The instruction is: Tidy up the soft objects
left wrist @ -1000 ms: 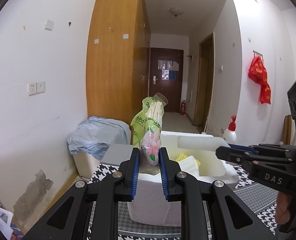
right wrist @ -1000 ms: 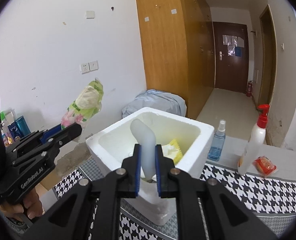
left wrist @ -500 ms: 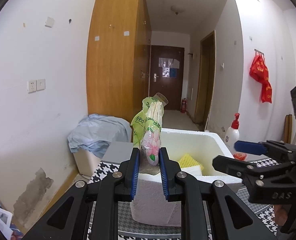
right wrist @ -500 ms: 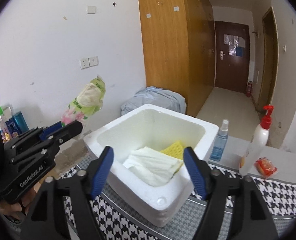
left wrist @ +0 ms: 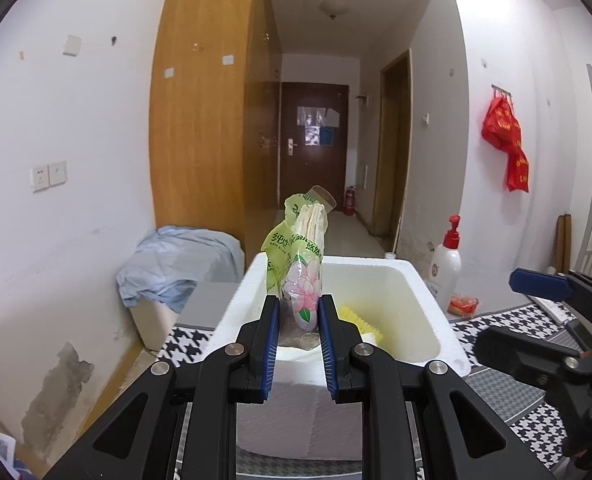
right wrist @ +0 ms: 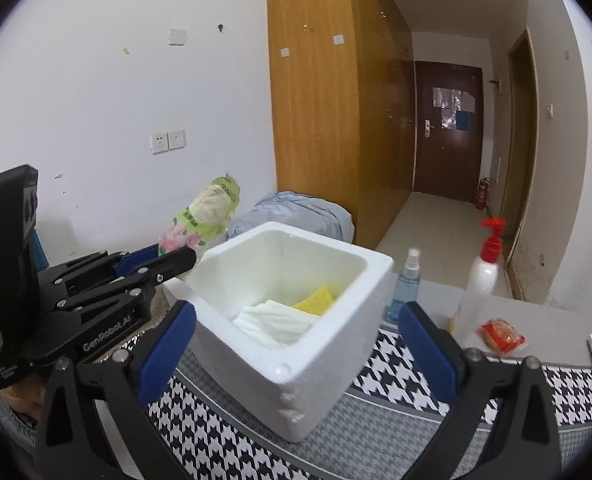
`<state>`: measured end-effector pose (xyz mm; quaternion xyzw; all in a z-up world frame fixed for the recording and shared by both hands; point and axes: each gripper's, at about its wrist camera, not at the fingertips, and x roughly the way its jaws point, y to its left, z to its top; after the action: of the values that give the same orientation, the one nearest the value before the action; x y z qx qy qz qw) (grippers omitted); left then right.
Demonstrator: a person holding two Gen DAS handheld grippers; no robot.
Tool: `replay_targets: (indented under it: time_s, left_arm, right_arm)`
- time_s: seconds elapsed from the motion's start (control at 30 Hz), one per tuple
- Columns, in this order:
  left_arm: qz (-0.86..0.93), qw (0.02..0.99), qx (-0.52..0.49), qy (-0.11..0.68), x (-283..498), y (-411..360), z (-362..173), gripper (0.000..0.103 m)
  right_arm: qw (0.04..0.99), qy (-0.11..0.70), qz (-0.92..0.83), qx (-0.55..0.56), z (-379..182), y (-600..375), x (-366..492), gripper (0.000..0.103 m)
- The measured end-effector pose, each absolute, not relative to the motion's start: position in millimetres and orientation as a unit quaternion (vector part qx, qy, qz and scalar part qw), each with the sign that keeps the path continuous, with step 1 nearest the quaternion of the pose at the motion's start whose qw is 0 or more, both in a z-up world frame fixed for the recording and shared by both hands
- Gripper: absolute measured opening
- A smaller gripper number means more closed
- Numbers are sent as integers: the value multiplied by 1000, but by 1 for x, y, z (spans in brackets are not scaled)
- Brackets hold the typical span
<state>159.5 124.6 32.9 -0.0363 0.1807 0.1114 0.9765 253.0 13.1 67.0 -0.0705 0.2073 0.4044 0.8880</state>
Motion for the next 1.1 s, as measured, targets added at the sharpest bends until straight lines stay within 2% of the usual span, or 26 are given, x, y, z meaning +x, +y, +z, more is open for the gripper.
replay_targets:
  time_s: [0.7, 0.73, 0.8, 0.83, 0.87, 0.97, 1.1]
  left_arm:
    - [85, 973, -31, 214, 197, 102, 30, 22]
    - [88, 972, -31, 217, 199, 103, 30, 26]
    - [91, 970, -31, 223, 201, 102, 28, 43]
    - [89, 970, -34, 224, 201, 102, 28, 63]
    - [89, 970, -40, 221, 200, 103, 28, 78]
    - [106, 972, -36, 209, 194, 100, 30, 92]
    - [100, 974, -38, 198, 187, 95, 32, 102]
  right_arm:
    - [907, 202, 365, -52, 62, -38, 254, 102]
    - [908, 201, 364, -51, 63, -40, 254, 102]
    - [910, 199, 361, -49, 63, -44, 253, 102]
    - [910, 198, 360, -49, 63, -46, 251, 102]
    - [911, 198, 358, -47, 64, -48, 251, 102]
    - [914, 199, 352, -44, 63, -55, 252, 102]
    - [916, 198, 347, -41, 64, -63, 251, 102]
